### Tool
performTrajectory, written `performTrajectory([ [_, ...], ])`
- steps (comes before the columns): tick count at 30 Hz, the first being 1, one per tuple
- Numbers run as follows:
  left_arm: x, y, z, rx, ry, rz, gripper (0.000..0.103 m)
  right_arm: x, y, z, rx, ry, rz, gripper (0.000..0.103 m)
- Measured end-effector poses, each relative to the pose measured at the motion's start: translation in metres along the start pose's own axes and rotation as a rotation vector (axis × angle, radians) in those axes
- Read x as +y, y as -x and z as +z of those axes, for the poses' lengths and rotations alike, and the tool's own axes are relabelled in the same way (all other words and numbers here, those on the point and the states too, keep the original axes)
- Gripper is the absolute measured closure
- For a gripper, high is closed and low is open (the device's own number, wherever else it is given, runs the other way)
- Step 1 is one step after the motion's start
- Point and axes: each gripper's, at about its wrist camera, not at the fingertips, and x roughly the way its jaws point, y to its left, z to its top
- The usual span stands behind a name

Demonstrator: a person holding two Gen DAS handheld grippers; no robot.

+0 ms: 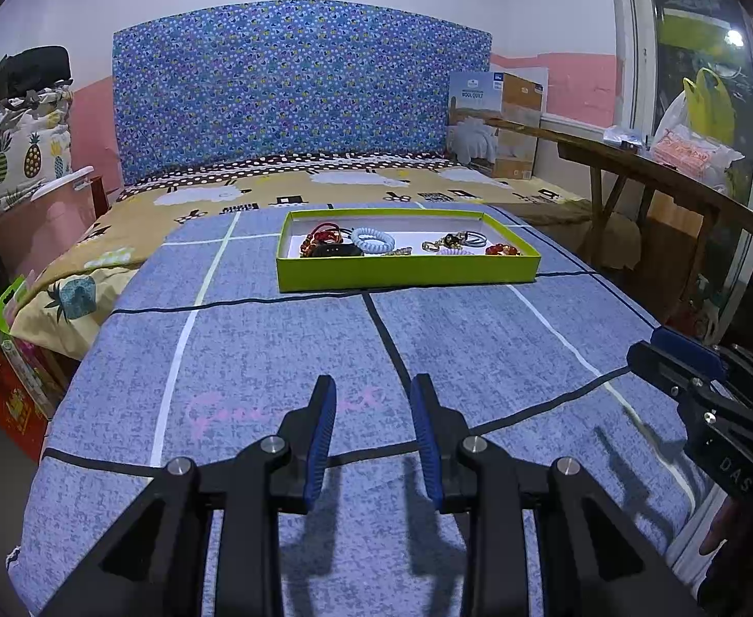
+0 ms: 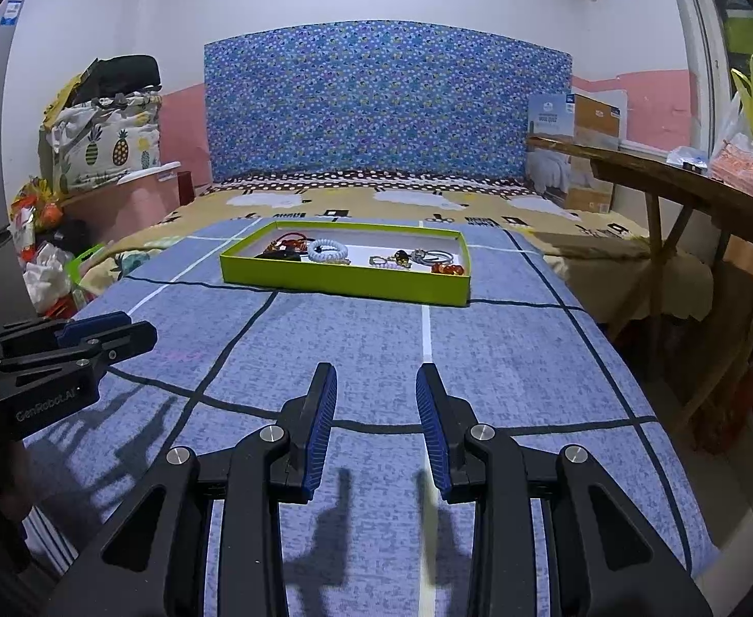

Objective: Organize jewelry

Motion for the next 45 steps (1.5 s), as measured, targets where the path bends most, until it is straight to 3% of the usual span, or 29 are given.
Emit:
performTrajectory([
  [45, -0.0064, 0.0009, -0.0022, 0.000, -0.027, 0.013, 0.071, 0.0001, -0.0044, 0.0000, 0.020, -0.002, -0.003, 0.070],
])
